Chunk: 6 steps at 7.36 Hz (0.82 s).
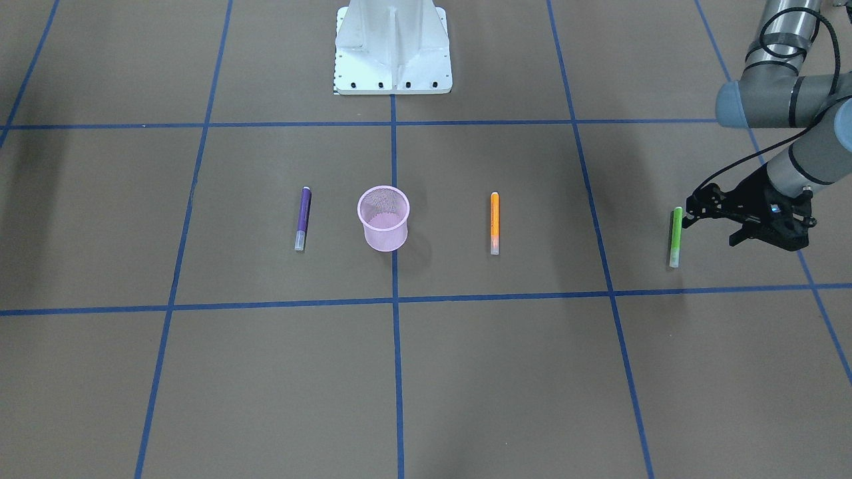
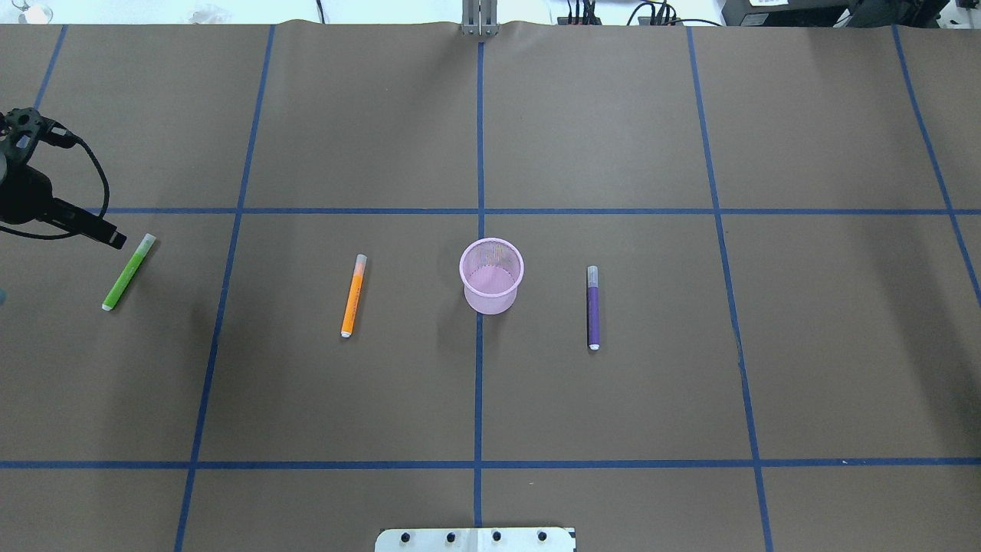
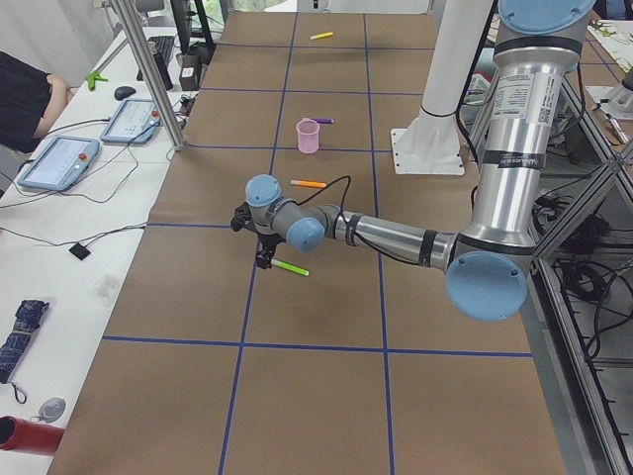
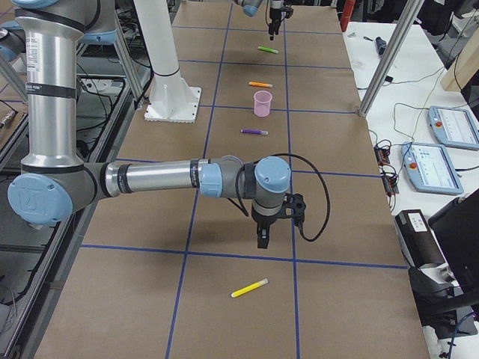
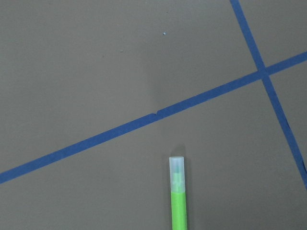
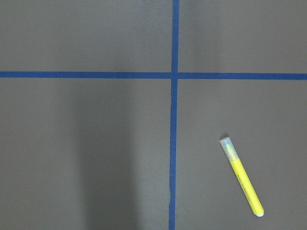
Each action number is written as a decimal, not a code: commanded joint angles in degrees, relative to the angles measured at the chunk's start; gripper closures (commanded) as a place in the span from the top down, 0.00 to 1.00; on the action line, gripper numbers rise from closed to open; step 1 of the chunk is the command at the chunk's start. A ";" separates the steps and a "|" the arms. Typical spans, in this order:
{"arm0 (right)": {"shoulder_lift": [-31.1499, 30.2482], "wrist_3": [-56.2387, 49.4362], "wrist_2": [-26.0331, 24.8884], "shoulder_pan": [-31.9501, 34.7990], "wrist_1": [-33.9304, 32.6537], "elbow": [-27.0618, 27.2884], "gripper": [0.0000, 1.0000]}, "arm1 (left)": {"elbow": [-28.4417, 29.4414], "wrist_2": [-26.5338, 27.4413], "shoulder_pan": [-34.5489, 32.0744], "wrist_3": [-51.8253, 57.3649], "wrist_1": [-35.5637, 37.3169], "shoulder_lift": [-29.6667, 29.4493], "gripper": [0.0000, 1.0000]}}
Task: Collect pens into pen holder
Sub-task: 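Lower the left gripper over the green marker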
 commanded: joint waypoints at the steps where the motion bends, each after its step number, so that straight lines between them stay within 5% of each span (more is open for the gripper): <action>1: 0.02 -0.09 -0.07 -0.01 0.00 -0.06 1.00 | 0.65 0.19 2.42 -2.93 -1.24 -0.17 0.99; 6: 0.02 -0.09 -0.07 -0.18 -0.09 -0.15 1.00 | 3.01 4.94 4.28 -3.11 -0.97 -2.01 0.99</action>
